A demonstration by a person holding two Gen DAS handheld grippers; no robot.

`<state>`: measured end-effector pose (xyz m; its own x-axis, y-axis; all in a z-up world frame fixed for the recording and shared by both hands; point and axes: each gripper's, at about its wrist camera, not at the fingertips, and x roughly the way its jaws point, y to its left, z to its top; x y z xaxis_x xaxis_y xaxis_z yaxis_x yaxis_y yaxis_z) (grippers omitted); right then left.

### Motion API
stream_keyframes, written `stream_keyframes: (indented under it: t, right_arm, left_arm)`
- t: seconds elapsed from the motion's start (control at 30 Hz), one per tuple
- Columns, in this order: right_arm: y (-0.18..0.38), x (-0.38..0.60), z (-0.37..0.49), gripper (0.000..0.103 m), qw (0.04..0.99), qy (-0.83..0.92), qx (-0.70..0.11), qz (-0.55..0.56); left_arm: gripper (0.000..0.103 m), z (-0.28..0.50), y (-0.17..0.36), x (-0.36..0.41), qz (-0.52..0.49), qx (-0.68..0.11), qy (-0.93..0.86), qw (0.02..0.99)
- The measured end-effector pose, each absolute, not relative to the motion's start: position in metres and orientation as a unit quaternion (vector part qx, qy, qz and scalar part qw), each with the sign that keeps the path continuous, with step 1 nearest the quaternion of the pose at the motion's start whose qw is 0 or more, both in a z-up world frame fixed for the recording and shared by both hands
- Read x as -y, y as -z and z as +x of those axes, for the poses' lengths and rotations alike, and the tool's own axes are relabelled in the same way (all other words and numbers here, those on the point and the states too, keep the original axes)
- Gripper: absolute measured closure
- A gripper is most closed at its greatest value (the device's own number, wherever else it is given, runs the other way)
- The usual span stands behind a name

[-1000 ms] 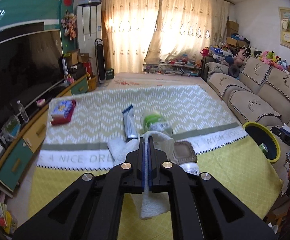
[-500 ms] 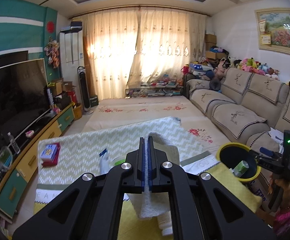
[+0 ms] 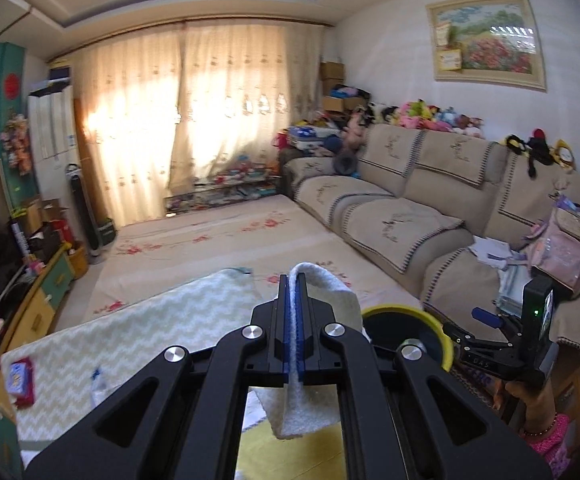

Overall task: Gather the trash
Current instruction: 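Carry the white towel over the yellow bin and open the left gripper, then grasp the white pill bottle with the right gripper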

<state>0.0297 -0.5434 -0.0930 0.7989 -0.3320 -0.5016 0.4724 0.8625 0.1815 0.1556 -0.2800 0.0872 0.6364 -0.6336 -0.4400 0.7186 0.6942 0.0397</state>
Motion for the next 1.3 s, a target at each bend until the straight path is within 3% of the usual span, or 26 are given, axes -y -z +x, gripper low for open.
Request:
stream_keyframes:
  t: [0.43, 0.47, 0.5, 0.53, 0.63, 0.7, 0.9, 1.13, 1.3]
  right_arm:
    - [0.091, 0.593, -0.017, 0.024, 0.922, 0.278, -0.211, 0.166]
    - [0.092, 0.595, -0.018, 0.024, 0.922, 0.278, -0.211, 0.168]
    - [0.093, 0.597, -0.019, 0.024, 0.922, 0.278, -0.211, 0.169]
    - [0.093, 0.598, -0.02, 0.024, 0.921, 0.279, -0.211, 0.17]
    - [0.093, 0.598, -0.022, 0.024, 0.921, 0.279, -0.21, 0.171]
    - [0.093, 0.598, -0.022, 0.024, 0.922, 0.278, -0.211, 0.169]
    - [0.096, 0.59, -0.013, 0.024, 0.925, 0.262, -0.219, 0.167]
    - [0.1, 0.543, 0.022, 0.024, 0.937, 0.203, -0.243, 0.146]
    - [0.098, 0.493, 0.046, 0.024, 0.947, 0.151, -0.253, 0.129]
  left_arm:
    - [0.098, 0.176, -0.023, 0.465, 0.165, -0.272, 0.456, 0.831]
    - [0.094, 0.178, -0.013, 0.477, 0.164, -0.281, 0.456, 0.828]
    - [0.078, 0.182, -0.003, 0.487, 0.163, -0.289, 0.456, 0.826]
    - [0.056, 0.185, 0.005, 0.494, 0.162, -0.295, 0.453, 0.826]
    - [0.034, 0.195, 0.03, 0.505, 0.157, -0.318, 0.434, 0.828]
    - [0.025, 0.196, 0.037, 0.496, 0.148, -0.328, 0.431, 0.827]
    - [0.024, 0.177, 0.013, 0.432, 0.129, -0.283, 0.409, 0.858]
    - [0.01, 0.142, -0.024, 0.343, 0.093, -0.228, 0.355, 0.902]
    - [0.007, 0.132, -0.039, 0.25, 0.039, -0.219, 0.285, 0.932]
